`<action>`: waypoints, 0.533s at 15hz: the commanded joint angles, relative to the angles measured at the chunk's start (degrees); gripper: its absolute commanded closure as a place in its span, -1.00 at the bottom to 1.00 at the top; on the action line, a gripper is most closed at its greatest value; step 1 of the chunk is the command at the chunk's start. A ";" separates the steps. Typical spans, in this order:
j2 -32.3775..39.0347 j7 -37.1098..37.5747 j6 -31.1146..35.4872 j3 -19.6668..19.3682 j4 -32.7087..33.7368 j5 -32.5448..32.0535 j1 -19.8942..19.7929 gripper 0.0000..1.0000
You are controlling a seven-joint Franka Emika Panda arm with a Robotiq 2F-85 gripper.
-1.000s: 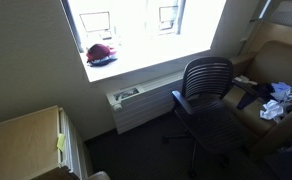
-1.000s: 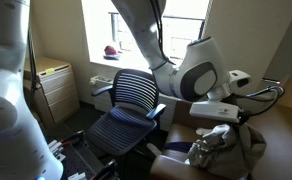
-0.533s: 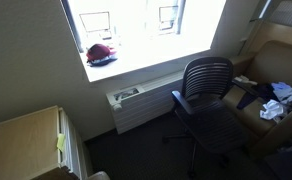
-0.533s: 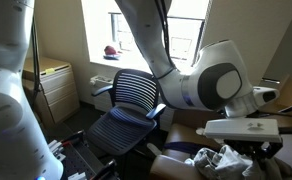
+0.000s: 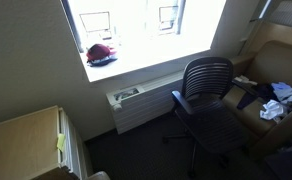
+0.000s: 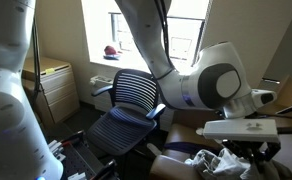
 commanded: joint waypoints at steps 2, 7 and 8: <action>1.11 -0.83 -6.23 -0.09 -0.33 -7.64 -2.26 0.97; 0.61 1.88 -8.80 2.48 -0.21 -13.80 -5.87 0.61; 0.77 1.88 -8.81 2.46 -0.20 -14.03 -6.04 0.44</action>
